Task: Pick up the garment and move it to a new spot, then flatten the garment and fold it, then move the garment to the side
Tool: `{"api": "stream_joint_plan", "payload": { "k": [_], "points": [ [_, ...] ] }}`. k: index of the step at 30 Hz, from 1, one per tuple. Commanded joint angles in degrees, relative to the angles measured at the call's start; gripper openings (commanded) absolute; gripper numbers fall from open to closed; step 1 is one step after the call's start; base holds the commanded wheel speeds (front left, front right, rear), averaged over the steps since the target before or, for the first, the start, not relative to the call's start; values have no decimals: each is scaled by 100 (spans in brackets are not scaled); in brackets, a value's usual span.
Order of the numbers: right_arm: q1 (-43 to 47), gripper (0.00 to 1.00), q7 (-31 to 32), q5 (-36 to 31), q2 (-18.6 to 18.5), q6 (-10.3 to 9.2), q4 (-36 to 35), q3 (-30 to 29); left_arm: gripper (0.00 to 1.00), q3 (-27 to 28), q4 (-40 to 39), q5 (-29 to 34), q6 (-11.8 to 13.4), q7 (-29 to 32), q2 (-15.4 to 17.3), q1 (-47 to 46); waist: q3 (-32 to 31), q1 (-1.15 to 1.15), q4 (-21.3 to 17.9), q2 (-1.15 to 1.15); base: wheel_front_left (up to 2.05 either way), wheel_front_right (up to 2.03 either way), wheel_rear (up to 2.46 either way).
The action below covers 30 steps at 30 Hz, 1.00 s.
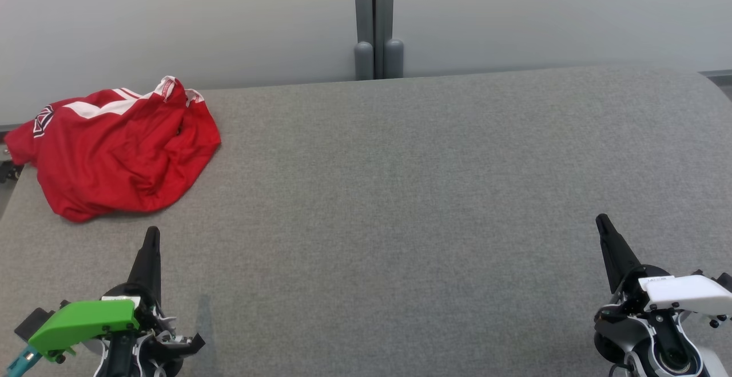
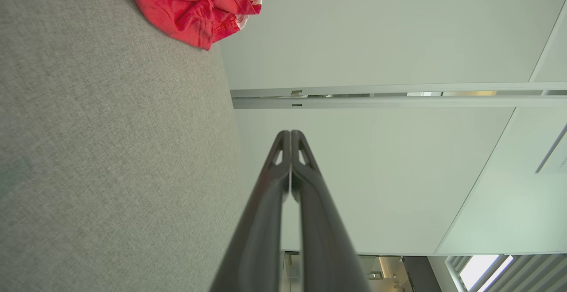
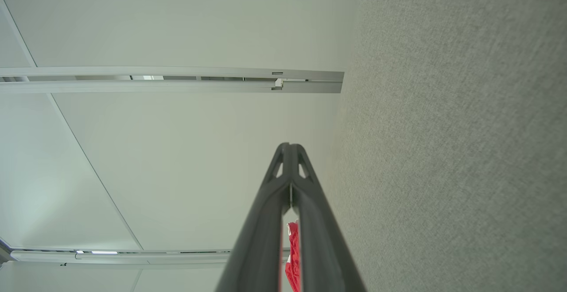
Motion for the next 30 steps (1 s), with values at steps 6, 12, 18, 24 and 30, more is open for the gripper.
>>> {"api": "stream_joint_plan", "payload": {
  "k": [6, 12, 18, 24, 30],
  "points": [
    [-41, 0, 21, 5, -30, 0, -17, -10, 0, 7, -18, -22, 15, 13, 41, -81, 0, 0, 0, 0, 0, 0, 0],
    [-41, 0, 21, 5, -30, 0, -17, -10, 0, 7, -18, -22, 15, 13, 41, -81, 0, 0, 0, 0, 0, 0, 0],
    [168, 100, -13, -4, 62, -2, 192, 22, 100, -29, 208, 2, -2, -13, -43, 154, 0, 0, 0, 0, 0, 0, 0],
    [215, 100, -191, -150, 55, -2, 152, 116, 100, -224, 148, 90, -14, -191, -37, 190, -2, 0, -1, 0, 0, 0, 0],
    [252, 100, -357, -444, 47, -2, 139, 114, 100, -352, 78, 287, -27, -356, -31, 231, -4, 0, -1, 0, 0, 0, 0]
  ]
}}
